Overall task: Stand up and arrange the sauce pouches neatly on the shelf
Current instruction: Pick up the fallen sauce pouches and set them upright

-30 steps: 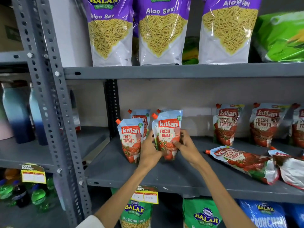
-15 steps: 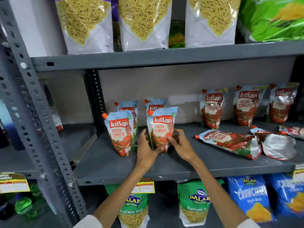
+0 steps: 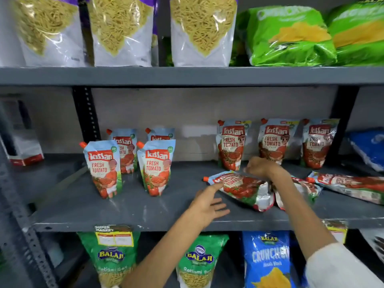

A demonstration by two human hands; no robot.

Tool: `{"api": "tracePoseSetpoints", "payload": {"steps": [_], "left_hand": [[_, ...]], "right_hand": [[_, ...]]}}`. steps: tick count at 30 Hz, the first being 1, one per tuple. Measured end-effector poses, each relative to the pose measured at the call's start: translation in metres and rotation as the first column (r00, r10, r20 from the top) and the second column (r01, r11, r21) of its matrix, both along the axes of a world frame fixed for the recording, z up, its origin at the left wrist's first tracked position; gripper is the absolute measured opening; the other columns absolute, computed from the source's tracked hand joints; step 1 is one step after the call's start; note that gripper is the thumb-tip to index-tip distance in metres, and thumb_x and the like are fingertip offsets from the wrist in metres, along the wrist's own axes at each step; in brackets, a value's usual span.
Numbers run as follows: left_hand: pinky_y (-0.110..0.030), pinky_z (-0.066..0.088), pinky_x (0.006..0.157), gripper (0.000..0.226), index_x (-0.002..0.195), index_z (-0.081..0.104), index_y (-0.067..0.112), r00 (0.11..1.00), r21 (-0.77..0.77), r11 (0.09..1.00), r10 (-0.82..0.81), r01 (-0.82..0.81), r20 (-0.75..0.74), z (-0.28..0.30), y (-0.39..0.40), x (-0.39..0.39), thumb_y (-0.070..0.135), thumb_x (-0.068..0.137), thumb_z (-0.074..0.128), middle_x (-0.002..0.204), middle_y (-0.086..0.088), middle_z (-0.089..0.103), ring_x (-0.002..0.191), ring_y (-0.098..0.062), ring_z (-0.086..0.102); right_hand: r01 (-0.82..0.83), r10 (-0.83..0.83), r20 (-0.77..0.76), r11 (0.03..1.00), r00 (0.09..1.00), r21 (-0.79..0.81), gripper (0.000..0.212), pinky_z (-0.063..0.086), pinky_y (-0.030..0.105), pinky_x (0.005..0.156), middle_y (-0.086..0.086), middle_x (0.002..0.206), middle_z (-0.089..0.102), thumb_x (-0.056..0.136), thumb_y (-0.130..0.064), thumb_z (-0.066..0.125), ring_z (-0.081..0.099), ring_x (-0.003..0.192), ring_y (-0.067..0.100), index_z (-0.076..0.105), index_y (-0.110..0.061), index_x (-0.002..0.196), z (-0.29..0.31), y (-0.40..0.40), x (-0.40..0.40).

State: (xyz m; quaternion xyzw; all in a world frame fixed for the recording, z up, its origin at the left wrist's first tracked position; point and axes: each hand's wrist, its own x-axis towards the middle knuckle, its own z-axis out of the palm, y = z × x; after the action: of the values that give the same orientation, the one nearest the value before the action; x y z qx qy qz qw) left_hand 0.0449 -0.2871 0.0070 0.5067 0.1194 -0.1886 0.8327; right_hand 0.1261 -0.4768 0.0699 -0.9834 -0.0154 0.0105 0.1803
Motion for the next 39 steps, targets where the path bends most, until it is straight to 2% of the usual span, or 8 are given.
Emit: {"api": "tracePoseSetpoints", "payload": {"steps": [4, 7, 14, 17, 22, 28, 33, 39], "left_hand": [[-0.054, 0.041, 0.109, 0.067, 0.147, 0.035, 0.003, 0.997, -0.029, 1.0, 0.0, -0.002, -0.075, 0.006, -0.03, 0.014, 0.028, 0.094, 0.066, 0.151, -0.027, 0.039, 0.14, -0.04, 0.043], [-0.049, 0.042, 0.11, 0.065, 0.143, 0.043, 0.003, 0.998, 0.044, 0.999, 0.014, -0.011, -0.069, 0.006, -0.045, 0.029, 0.028, 0.09, 0.071, 0.148, -0.022, 0.046, 0.138, -0.034, 0.047], [-0.037, 0.054, 0.083, 0.034, 0.112, 0.059, 0.015, 0.995, 0.222, 0.971, 0.082, -0.092, 0.051, 0.005, -0.067, 0.037, 0.001, 0.084, 0.073, 0.1, -0.009, 0.068, 0.09, -0.022, 0.065], [-0.034, 0.059, 0.066, 0.038, 0.092, 0.057, 0.015, 0.945, 0.184, 0.94, 0.246, -0.287, 0.215, 0.003, -0.074, 0.037, -0.014, 0.075, 0.074, 0.09, -0.01, 0.072, 0.078, -0.024, 0.068], [-0.046, 0.06, 0.088, 0.047, 0.099, 0.05, 0.019, 0.788, 0.306, 0.797, 0.311, -0.52, 0.531, 0.024, -0.057, 0.048, -0.008, 0.071, 0.076, 0.107, -0.006, 0.071, 0.102, -0.021, 0.069], [-0.017, 0.058, 0.072, 0.049, 0.108, 0.051, 0.027, 0.592, 0.345, 0.712, 0.122, -0.611, 0.797, 0.032, -0.036, 0.07, 0.0, 0.077, 0.078, 0.107, 0.008, 0.067, 0.101, -0.004, 0.066], [-0.045, 0.059, 0.095, 0.049, 0.13, 0.052, 0.011, 0.592, 0.367, 0.777, 0.009, -0.511, 0.806, 0.003, -0.027, 0.081, 0.006, 0.087, 0.074, 0.124, -0.008, 0.068, 0.114, -0.018, 0.067], [-0.04, 0.057, 0.098, 0.056, 0.137, 0.046, 0.016, 0.552, 0.305, 0.733, 0.114, -0.608, 0.826, -0.008, -0.036, 0.068, 0.018, 0.089, 0.074, 0.131, -0.001, 0.061, 0.121, -0.015, 0.061]], "right_hand": [[-0.05, 0.032, -0.208, 0.996, 0.978, -0.077, 0.024, 0.044, 0.025, 0.069, 0.008, 0.114, 0.066, 0.093, -0.038, 0.056, 0.062, 0.087, 0.019, 0.062, -0.015, 0.097, -0.006, -0.01, 0.015], [-0.032, 0.03, -0.28, 1.0, 0.96, -0.001, 0.058, 0.044, 0.032, 0.099, 0.008, 0.143, 0.052, 0.092, -0.045, 0.057, 0.054, 0.124, 0.028, 0.051, -0.009, 0.137, -0.016, -0.018, 0.025], [-0.043, 0.105, -0.206, 0.958, 0.973, 0.285, 0.028, 0.048, 0.028, 0.08, 0.005, 0.106, 0.064, 0.094, -0.021, 0.056, 0.06, 0.088, 0.019, 0.056, -0.009, 0.118, -0.026, -0.021, 0.025], [-0.096, 0.166, -0.093, 0.855, 0.982, 0.509, 0.033, 0.053, 0.033, 0.088, 0.009, 0.118, 0.068, 0.091, -0.008, 0.055, 0.064, 0.101, 0.02, 0.059, -0.009, 0.123, -0.027, -0.022, 0.013], [-0.266, 0.167, 0.207, 0.642, 0.964, 0.719, 0.046, 0.055, 0.019, 0.05, -0.004, 0.11, 0.061, 0.088, 0.009, 0.05, 0.063, 0.097, 0.011, 0.038, -0.018, 0.123, -0.012, -0.017, 0.0], [-0.412, 0.073, 0.449, 0.547, 0.891, 0.729, 0.054, 0.051, 0.042, 0.101, 0.009, 0.129, 0.053, 0.088, 0.018, 0.044, 0.056, 0.122, 0.021, 0.024, -0.005, 0.133, -0.025, 0.0, 0.013], [-0.363, 0.036, 0.409, 0.534, 0.912, 0.764, 0.046, 0.054, 0.034, 0.096, 0.002, 0.13, 0.053, 0.099, 0.001, 0.044, 0.055, 0.123, 0.022, 0.025, -0.009, 0.14, -0.066, 0.004, 0.021], [-0.289, 0.014, 0.368, 0.648, 0.93, 0.705, 0.039, 0.056, 0.03, 0.091, 0.005, 0.129, 0.058, 0.097, -0.01, 0.053, 0.06, 0.113, 0.017, 0.034, -0.014, 0.13, -0.057, -0.001, 0.015]]}}
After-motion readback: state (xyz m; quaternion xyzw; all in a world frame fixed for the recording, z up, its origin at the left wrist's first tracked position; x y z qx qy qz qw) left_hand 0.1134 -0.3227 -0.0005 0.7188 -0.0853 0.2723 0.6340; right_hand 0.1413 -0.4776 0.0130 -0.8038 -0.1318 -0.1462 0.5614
